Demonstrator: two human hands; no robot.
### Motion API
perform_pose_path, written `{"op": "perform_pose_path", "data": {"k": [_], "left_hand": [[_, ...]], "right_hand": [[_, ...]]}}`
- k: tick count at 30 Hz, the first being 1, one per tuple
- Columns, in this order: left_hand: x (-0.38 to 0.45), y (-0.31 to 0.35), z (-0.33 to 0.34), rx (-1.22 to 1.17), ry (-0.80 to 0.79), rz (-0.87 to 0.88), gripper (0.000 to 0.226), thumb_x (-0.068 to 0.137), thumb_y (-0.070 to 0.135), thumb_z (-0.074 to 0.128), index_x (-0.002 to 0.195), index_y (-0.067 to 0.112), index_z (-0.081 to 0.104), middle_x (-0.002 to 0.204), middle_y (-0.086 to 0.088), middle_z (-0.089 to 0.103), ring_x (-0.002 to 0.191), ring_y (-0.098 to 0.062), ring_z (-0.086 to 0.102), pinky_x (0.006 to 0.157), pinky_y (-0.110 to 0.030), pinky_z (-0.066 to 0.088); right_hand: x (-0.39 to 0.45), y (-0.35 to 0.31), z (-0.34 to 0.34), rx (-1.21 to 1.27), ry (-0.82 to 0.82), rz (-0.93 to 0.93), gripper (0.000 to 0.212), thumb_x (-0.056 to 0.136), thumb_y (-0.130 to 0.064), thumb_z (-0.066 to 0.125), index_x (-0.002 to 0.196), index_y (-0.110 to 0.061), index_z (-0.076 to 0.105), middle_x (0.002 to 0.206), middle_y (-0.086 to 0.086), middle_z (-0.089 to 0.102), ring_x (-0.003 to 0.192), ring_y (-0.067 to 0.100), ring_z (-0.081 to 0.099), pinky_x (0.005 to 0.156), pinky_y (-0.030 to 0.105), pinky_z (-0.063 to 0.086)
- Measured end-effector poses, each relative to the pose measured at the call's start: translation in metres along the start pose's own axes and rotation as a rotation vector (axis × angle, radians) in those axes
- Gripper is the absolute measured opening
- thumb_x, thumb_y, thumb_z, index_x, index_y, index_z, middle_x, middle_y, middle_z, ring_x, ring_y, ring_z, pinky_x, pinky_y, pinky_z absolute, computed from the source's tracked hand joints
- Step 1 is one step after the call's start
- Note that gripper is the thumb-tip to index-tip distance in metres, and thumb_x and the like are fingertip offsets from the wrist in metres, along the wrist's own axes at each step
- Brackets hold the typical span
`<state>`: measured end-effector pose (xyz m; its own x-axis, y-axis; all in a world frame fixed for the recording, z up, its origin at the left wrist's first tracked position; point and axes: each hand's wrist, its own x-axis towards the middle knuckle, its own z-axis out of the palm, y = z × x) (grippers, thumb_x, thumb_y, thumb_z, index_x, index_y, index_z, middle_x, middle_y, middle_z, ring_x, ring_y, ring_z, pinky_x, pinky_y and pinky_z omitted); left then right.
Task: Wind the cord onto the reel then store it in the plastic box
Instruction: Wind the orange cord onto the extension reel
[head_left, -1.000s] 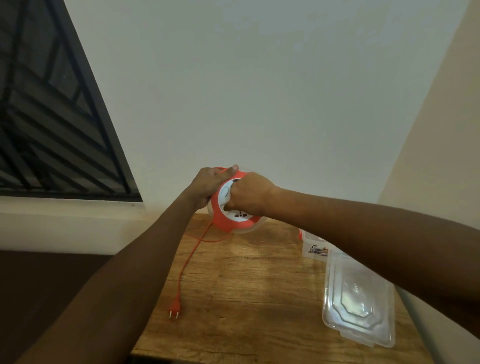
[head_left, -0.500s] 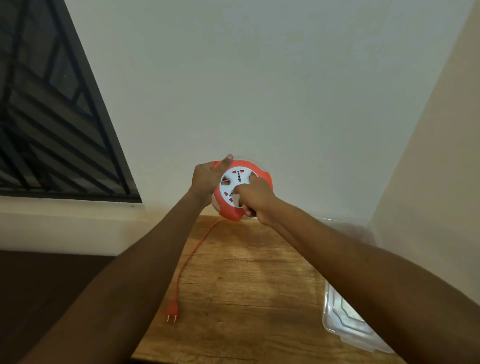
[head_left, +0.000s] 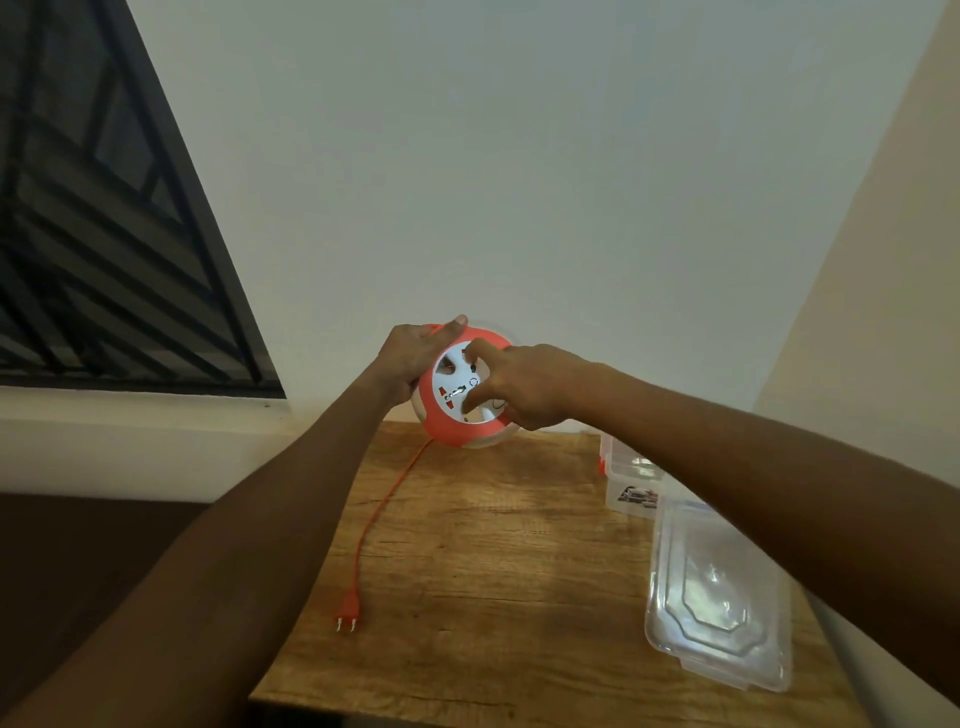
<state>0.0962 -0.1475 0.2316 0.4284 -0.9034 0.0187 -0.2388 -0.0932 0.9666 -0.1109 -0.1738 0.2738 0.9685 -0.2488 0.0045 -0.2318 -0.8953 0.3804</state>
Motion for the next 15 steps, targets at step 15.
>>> {"op": "perform_pose_path", "data": {"k": [15], "left_hand": [[0.003, 0.001, 0.004, 0.018, -0.122, -0.024, 0.034, 0.09, 0.057, 0.07, 0.099, 0.025, 0.076, 0.093, -0.001, 0.083, 0.08, -0.026, 0.081, 0.066, -0.036, 0.066]], "right_hand": [[0.016, -0.025, -0.01, -0.356, -0.241, -0.049, 0.056, 0.094, -0.035, 0.059, 0.146, -0.033, 0.039, 0.159, 0.003, 0.018, 0.138, 0.039, 0.031, 0.104, 0.049, 0.039]]}}
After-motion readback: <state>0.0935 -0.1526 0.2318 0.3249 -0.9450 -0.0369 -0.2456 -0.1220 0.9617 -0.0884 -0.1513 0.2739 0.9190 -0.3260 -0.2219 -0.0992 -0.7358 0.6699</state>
